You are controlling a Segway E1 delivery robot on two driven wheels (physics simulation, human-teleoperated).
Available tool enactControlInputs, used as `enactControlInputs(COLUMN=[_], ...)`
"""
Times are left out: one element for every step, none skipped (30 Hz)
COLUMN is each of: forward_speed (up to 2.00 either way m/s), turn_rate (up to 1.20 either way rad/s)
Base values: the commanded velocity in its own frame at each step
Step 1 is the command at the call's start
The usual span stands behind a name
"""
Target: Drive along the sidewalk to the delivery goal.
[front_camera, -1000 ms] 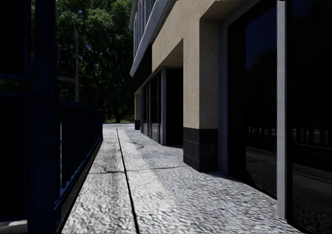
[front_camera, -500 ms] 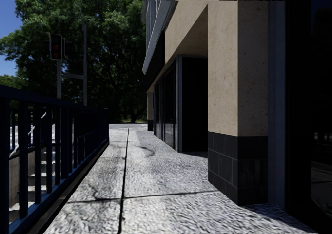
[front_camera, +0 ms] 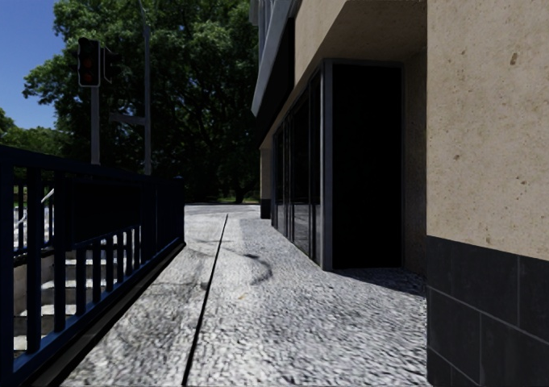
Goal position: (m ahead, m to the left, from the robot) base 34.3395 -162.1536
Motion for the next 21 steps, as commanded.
enactControlInputs(forward_speed=[1.92,1.92,1.92,1.92,1.92,1.92,1.92,1.92,1.92,1.92,1.92,1.92,1.92,1.92,1.92,1.92,1.92,1.92,1.92,1.92,1.92], turn_rate=[0.18,0.18,0.19,0.38,0.47,0.47,0.50,0.50,0.50,0.50,0.46,0.29,0.19,0.19,0.14,0.11,0.11,0.09,0.05,0.00,0.00])
